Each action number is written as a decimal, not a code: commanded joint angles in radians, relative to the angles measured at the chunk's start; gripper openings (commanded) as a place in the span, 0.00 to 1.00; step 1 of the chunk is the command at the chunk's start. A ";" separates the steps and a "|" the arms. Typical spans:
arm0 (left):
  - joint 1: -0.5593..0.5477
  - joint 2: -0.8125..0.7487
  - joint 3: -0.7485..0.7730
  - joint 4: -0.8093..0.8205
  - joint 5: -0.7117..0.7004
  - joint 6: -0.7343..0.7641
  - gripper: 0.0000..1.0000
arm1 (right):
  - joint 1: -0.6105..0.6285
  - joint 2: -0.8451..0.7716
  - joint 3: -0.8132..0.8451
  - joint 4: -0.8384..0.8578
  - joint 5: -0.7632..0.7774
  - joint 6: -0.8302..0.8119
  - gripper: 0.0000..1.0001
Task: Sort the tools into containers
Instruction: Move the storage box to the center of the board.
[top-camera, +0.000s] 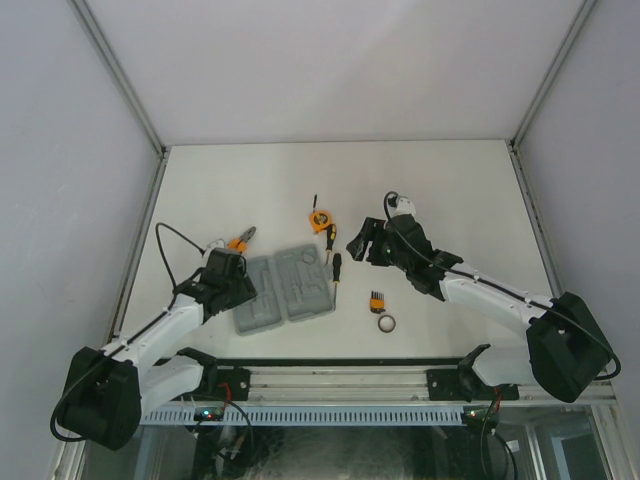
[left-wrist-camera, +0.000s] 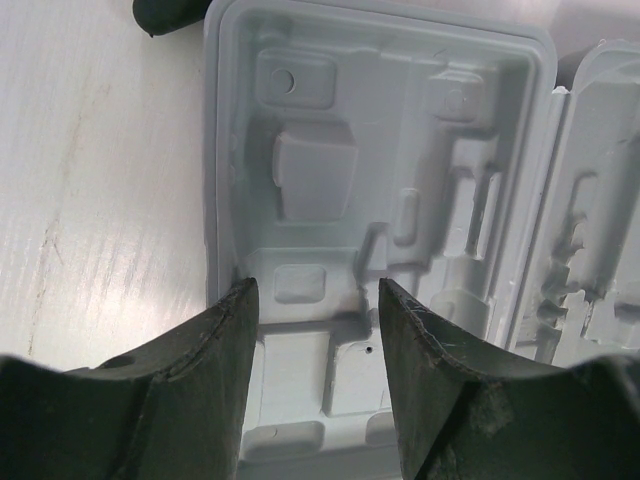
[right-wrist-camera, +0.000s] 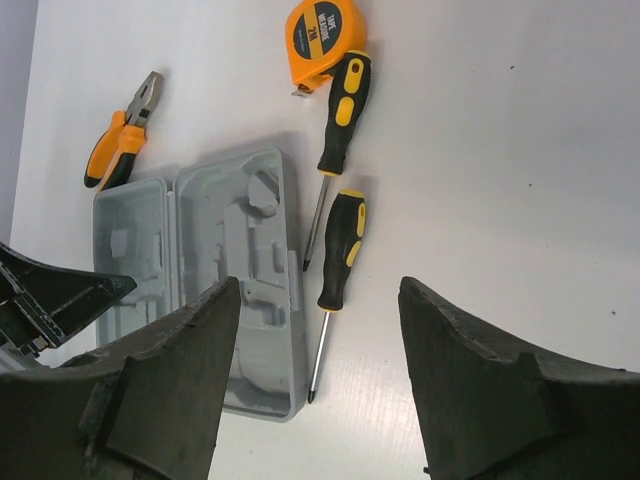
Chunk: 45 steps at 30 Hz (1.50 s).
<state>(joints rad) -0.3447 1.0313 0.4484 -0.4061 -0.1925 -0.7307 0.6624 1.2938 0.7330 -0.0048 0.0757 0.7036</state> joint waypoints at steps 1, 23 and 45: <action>-0.003 -0.009 0.014 0.004 -0.024 0.014 0.56 | 0.003 -0.006 0.004 0.022 0.017 0.007 0.64; -0.132 0.084 0.012 0.061 -0.031 -0.026 0.55 | 0.015 0.044 0.005 0.013 0.039 0.023 0.63; -0.270 0.185 0.084 0.049 -0.074 -0.017 0.53 | 0.019 0.067 0.004 0.016 0.035 0.000 0.58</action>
<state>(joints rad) -0.6056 1.2400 0.5327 -0.2813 -0.2745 -0.7494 0.6758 1.3563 0.7330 -0.0174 0.1001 0.7155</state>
